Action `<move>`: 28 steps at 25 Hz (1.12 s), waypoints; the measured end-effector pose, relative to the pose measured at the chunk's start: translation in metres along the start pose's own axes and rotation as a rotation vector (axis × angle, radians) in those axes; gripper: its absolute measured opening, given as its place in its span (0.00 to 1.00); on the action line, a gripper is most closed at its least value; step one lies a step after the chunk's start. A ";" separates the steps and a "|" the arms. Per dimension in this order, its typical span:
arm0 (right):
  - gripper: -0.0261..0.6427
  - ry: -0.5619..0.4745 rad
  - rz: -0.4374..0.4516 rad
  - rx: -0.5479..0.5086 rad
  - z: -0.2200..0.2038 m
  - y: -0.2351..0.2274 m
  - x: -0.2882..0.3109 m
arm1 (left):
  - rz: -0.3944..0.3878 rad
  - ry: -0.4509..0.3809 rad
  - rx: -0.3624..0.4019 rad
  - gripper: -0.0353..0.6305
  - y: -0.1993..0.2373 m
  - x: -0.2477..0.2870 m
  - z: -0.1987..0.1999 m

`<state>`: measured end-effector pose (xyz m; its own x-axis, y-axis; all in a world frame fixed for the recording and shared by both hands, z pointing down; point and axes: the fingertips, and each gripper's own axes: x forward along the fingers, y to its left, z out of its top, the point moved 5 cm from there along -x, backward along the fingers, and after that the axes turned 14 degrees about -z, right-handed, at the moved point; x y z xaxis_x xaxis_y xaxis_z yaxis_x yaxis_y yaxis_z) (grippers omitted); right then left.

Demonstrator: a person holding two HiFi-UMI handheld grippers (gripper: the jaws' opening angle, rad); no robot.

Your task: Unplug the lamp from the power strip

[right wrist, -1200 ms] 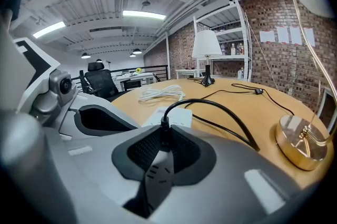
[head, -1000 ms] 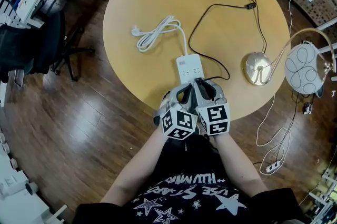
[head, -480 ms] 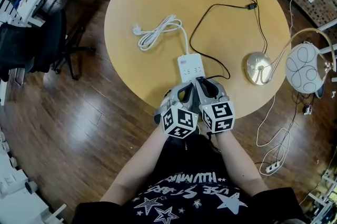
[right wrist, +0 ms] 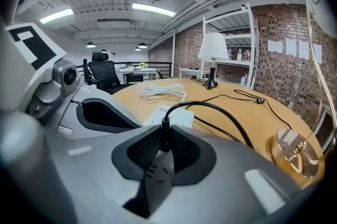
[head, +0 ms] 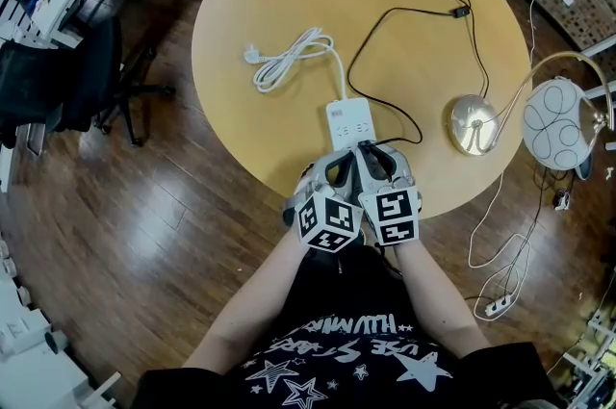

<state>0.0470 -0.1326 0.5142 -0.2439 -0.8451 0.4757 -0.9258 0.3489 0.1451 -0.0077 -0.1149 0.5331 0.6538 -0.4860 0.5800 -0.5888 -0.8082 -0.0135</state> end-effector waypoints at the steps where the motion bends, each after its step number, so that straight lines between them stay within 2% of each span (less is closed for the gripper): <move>1: 0.13 0.001 0.002 0.011 0.000 -0.001 0.000 | 0.002 0.001 0.001 0.05 0.000 0.000 0.000; 10: 0.12 -0.021 -0.020 0.068 -0.002 -0.002 -0.005 | -0.010 0.011 -0.007 0.05 -0.003 0.000 0.001; 13: 0.12 -0.144 -0.047 0.040 0.015 -0.009 -0.017 | -0.022 -0.005 -0.042 0.05 -0.001 -0.001 0.000; 19: 0.12 -0.292 -0.059 0.065 0.078 -0.040 -0.023 | -0.022 -0.005 -0.027 0.05 0.001 0.000 -0.003; 23: 0.12 -0.345 -0.051 0.078 0.097 -0.047 -0.041 | -0.013 -0.004 -0.027 0.05 0.002 0.001 -0.003; 28: 0.12 -0.374 -0.028 0.096 0.106 -0.048 -0.060 | -0.031 -0.034 -0.074 0.06 0.005 0.003 -0.006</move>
<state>0.0758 -0.1417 0.3864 -0.2905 -0.9492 0.1205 -0.9520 0.2995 0.0635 -0.0118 -0.1184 0.5391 0.6877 -0.4729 0.5508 -0.6006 -0.7969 0.0656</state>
